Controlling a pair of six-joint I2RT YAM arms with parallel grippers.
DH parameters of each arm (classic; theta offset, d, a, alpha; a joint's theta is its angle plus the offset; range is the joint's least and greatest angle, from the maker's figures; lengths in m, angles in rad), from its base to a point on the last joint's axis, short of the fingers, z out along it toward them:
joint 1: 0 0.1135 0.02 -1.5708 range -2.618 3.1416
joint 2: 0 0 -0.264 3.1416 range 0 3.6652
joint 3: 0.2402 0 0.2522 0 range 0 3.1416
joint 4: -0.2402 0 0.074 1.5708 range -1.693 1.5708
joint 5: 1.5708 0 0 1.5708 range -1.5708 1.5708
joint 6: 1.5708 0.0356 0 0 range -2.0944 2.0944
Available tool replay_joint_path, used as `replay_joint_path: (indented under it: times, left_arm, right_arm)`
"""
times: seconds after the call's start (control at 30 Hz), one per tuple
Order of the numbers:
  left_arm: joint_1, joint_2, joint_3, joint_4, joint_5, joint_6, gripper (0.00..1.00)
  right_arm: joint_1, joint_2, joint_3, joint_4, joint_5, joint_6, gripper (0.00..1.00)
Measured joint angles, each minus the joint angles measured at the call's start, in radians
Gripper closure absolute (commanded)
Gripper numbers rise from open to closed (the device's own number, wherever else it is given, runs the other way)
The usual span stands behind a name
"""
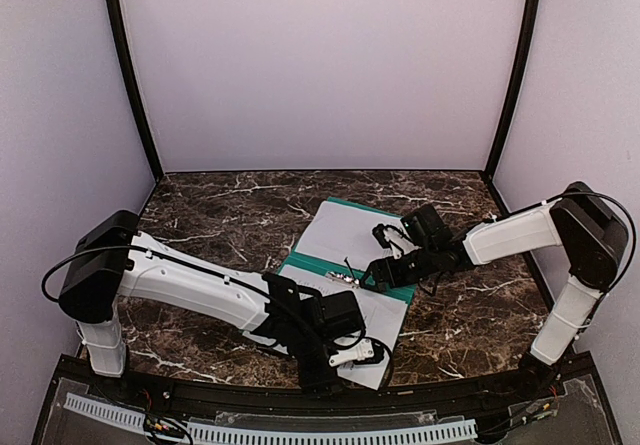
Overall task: Put the files into the folder
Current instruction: Adjust the spring clip on the folder, then adjust the file with the spring clip on the folder.
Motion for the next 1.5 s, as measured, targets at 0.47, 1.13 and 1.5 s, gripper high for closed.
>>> replay_joint_path:
  times: [0.47,1.13,1.5]
  left_arm:
    - [0.003,0.0,0.017,0.023,0.005,0.002,0.26]
    - [0.014,-0.111,-0.115,0.08,0.014,-0.019,0.25]
    - [0.266,-0.29,-0.157,0.185,-0.079,-0.141,0.33]
  right_arm:
    - [-0.001,0.0,-0.003,0.005,-0.003,0.0,0.18]
    - [-0.002,0.0,-0.003,0.007,-0.003,0.0,0.18]
    - [-0.004,0.0,-0.002,0.004,-0.025,-0.017,0.18]
